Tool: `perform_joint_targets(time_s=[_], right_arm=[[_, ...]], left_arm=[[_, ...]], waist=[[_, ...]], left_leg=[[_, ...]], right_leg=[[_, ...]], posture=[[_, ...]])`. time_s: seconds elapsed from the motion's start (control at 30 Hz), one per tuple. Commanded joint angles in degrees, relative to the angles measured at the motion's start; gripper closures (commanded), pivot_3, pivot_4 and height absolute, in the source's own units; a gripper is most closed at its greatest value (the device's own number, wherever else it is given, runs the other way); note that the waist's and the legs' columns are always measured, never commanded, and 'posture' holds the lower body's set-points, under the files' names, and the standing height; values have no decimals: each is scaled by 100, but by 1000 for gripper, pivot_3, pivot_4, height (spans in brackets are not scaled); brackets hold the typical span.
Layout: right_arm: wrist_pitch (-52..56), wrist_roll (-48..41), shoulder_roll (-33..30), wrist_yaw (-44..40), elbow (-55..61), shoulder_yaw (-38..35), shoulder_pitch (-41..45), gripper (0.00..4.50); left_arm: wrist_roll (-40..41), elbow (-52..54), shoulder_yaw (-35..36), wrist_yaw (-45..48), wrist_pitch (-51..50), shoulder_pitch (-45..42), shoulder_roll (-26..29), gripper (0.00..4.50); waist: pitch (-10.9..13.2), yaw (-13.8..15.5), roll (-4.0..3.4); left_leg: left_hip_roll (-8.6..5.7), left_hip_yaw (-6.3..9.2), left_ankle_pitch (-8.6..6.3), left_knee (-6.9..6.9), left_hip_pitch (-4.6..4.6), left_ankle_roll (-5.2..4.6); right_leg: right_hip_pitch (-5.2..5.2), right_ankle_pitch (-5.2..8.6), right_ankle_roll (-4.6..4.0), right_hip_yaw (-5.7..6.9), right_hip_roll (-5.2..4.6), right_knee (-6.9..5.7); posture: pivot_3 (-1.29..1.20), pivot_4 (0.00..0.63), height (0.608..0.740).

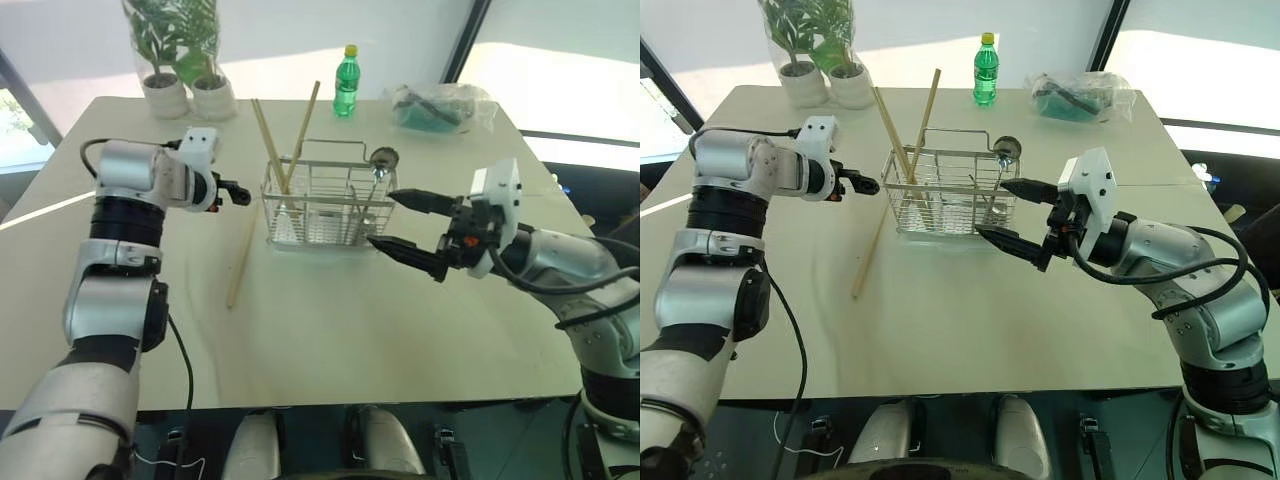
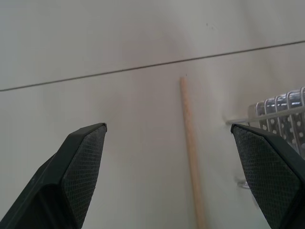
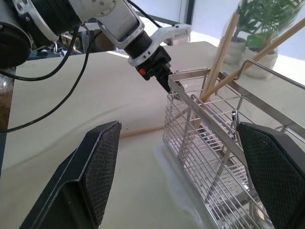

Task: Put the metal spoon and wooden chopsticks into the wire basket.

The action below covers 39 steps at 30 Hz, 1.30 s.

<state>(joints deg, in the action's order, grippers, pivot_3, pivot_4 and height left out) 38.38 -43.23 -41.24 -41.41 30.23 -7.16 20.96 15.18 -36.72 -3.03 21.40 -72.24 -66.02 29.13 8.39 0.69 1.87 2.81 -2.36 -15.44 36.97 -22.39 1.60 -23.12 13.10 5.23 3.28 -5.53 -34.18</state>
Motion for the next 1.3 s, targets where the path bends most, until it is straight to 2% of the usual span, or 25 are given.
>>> perform_joint_targets(time_s=[0.03, 0.23, 0.5, 1.1, 1.2, 1.3], right_arm=[[-24, -124, -4, 56, 249, -176, 35, 472], [48, -219, -55, 120, 303, -227, 9, 472], [87, -234, 2, 260, 375, -218, -8, 472], [82, -311, -4, 369, 391, -200, 8, 472], [77, -312, 4, 379, 395, -199, 6, 472], [68, -312, 17, 402, 400, -204, -6, 472]], left_arm=[[-155, -113, -178, 282, 211, -139, -21, 79], [-439, -672, -488, 655, 625, -179, -282, 79], [-633, -913, -496, 866, 825, -424, -281, 79], [-1177, -2087, -647, 1348, 1269, -376, -713, 79], [-1220, -2206, -605, 1380, 1304, -401, -736, 926], [-1239, -2287, -536, 1384, 1320, -425, -734, 2538]], waist=[[0, 1, 0], [1, 12, 2], [0, 4, 1], [-3, 18, -2], [-4, 17, -3], [-4, 19, -3]], left_leg=[[0, 0, 0, 0, -1, 0], [-1, 0, 0, 4, -6, 0], [1, -1, -1, 1, -7, -1], [0, -1, -1, 5, -3, -2], [0, -1, -1, 5, -3, -2], [0, 0, -1, 4, -3, -3]], right_leg=[[0, 0, 0, 0, 0, 1], [1, 9, -16, 0, -1, 5], [-7, 8, -14, 0, 0, 0], [2, 11, -18, 0, -1, 2], [3, 11, -18, -1, -1, 2], [2, 10, -16, 0, -1, 2]], posture=[[0, 150, 717], [0, 150, 717], [0, 150, 717], [0, 150, 717], [0, 150, 717], [0, 150, 717]])
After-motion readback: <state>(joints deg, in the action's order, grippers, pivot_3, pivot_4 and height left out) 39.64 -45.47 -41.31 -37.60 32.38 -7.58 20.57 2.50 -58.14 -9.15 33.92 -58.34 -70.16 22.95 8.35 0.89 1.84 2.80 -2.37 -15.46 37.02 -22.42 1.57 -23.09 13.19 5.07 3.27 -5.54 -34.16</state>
